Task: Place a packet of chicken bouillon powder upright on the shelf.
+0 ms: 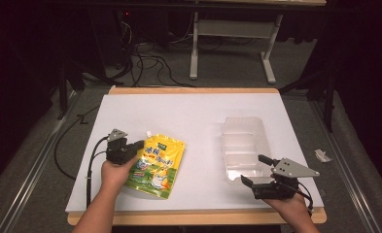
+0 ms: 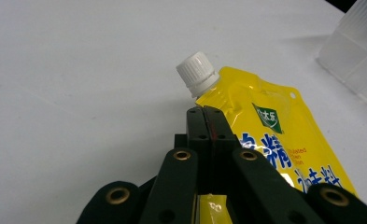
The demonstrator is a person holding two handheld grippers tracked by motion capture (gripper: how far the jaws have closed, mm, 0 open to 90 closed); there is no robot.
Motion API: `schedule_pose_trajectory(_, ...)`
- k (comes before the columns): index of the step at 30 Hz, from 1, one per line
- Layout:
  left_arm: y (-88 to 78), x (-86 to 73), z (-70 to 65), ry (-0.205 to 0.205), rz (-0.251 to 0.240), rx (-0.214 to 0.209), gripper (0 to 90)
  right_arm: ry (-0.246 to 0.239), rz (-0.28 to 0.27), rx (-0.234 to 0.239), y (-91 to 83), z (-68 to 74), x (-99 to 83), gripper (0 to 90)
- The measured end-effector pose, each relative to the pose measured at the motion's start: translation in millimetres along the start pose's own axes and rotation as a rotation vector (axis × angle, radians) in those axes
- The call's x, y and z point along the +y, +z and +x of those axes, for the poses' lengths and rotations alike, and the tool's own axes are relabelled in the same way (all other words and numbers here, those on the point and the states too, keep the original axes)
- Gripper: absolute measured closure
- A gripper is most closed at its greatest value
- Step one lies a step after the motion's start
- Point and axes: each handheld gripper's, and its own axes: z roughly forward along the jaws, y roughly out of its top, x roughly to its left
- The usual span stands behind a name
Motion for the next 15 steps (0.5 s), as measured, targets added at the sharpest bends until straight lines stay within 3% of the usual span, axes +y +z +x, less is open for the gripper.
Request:
schedule_pose_trajectory(7, -24.7, -0.7, -12.8, 0.074, -0.082, 0.03, 90.0, 0.002, -0.004, 0.013, -0.7, 5.9, 1.8, 10.4)
schedule_pose_trajectory(15, -56.2, -3.4, -27.7, 0.104, -0.184, 0.021, 90.0, -0.012, 0.0, 0.035, 5.3, 19.3, 4.6, 9.2)
